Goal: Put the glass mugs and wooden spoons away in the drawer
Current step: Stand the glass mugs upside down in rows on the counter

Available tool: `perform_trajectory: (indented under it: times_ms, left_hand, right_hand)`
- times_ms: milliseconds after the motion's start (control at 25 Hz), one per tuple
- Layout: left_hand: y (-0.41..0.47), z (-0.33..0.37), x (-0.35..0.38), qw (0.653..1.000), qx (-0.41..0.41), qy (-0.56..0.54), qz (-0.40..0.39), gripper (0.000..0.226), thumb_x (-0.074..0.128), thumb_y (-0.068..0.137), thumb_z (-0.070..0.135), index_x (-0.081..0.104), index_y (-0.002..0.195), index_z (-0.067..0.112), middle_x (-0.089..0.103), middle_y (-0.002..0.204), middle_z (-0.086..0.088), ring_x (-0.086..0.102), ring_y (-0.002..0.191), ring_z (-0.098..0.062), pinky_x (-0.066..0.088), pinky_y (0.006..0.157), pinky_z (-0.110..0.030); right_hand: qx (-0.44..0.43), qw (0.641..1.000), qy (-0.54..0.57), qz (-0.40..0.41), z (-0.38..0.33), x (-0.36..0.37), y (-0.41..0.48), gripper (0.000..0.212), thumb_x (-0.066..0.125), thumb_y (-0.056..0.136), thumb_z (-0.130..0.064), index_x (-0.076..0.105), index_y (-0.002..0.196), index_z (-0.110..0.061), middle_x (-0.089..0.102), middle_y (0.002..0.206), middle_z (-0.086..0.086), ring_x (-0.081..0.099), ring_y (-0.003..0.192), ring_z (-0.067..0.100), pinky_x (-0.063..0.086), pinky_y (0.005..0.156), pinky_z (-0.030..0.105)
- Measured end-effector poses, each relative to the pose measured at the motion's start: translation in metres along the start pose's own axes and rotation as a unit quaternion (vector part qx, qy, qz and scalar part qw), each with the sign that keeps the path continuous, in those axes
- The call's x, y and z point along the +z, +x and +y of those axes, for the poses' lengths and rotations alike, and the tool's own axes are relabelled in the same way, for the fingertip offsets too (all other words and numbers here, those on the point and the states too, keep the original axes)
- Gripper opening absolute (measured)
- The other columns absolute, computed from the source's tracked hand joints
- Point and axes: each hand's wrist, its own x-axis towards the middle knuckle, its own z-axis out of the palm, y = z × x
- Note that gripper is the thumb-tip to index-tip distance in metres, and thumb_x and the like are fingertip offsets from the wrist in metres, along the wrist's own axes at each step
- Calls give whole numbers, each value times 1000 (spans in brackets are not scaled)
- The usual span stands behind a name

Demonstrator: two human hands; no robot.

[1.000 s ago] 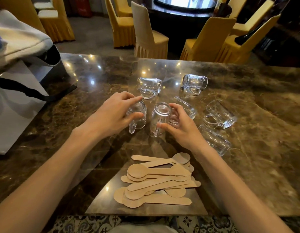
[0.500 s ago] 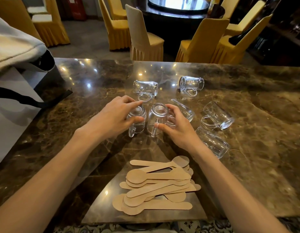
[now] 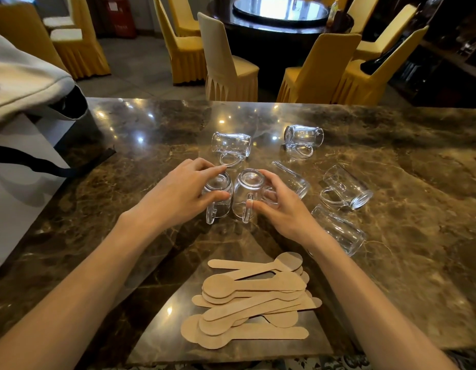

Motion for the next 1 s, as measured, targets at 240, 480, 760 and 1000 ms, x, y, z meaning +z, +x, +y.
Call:
perform_trajectory:
  times_ms: [240,480,760,1000]
  left_hand:
    - [-5,-4,9,999,-9,-36,33,68,45,79,60,39,139,31,51,124,3,38,105,-3,32,85,-18]
    - [-6,-9,17,997,-12,-57,48,70,42,77,63,38,139,33,50,125,5,34,105,1,33,86,-20]
    - [-16,-9,17,989,-18,-104,103,65,46,81,59,45,136,26,46,135,7,31,118,3,28,97,-16]
    - [-40,-30,20,951,-116,-163,234,40,60,84,36,59,121,22,52,122,10,46,113,-2,29,97,-7]
  right_hand:
    - [-5,1000,-23,-9,3,-1,-4,67,66,84,-12,31,141,-18,48,139,5,45,129,17,39,108,40]
    - [1,999,-30,-11,2,-2,-4,69,67,84,-15,30,142,-20,47,140,6,44,131,18,38,109,43]
    - [-42,988,-148,26,-16,-18,5,59,60,85,0,39,138,-18,51,133,-5,51,117,6,44,87,6]
    - [-68,978,-173,99,-42,-33,42,32,65,86,-17,59,118,-17,63,109,-8,58,92,-1,43,72,-2]
